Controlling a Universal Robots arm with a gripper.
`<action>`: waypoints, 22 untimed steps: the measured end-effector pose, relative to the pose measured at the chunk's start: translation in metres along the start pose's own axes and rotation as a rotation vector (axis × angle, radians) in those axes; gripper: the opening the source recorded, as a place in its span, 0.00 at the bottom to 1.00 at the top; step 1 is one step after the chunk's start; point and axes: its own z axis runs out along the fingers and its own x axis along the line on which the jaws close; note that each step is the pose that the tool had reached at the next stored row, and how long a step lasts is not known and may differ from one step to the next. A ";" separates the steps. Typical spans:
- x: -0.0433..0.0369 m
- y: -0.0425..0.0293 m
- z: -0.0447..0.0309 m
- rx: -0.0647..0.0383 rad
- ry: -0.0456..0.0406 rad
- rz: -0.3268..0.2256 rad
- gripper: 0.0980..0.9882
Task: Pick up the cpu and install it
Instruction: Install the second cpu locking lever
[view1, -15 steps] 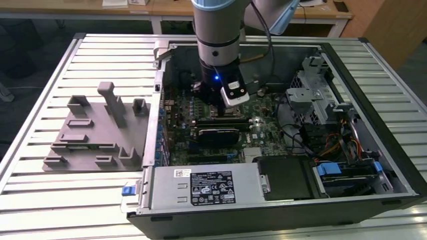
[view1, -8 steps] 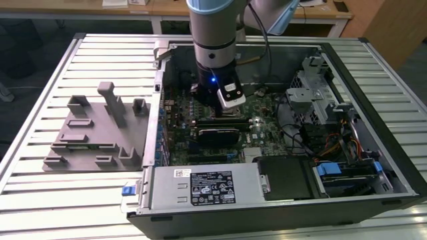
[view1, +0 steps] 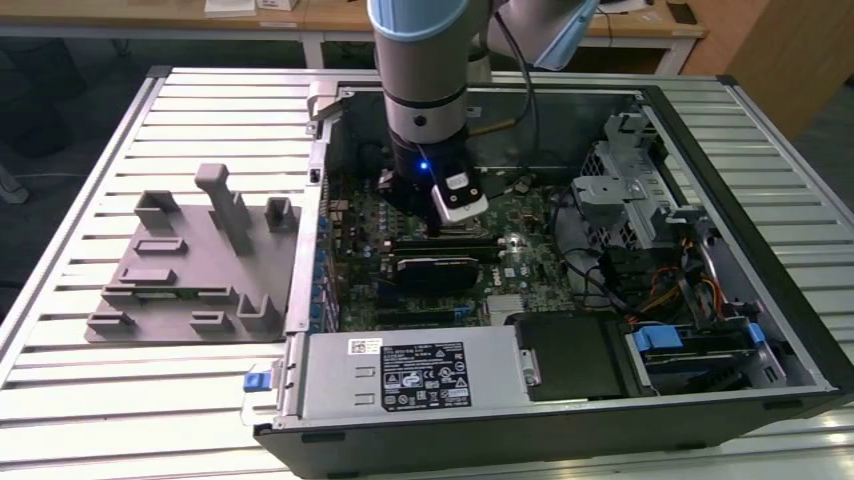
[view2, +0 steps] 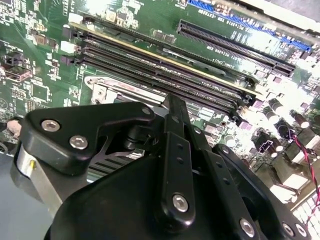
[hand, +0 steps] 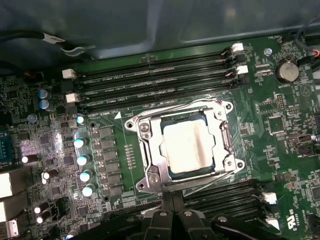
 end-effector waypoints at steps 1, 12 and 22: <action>0.0004 -0.0004 0.0005 -0.002 0.0004 0.000 0.01; 0.0049 -0.0113 0.0053 -0.041 0.0083 0.001 0.01; 0.0118 -0.0194 0.0068 -0.118 0.0243 0.005 0.01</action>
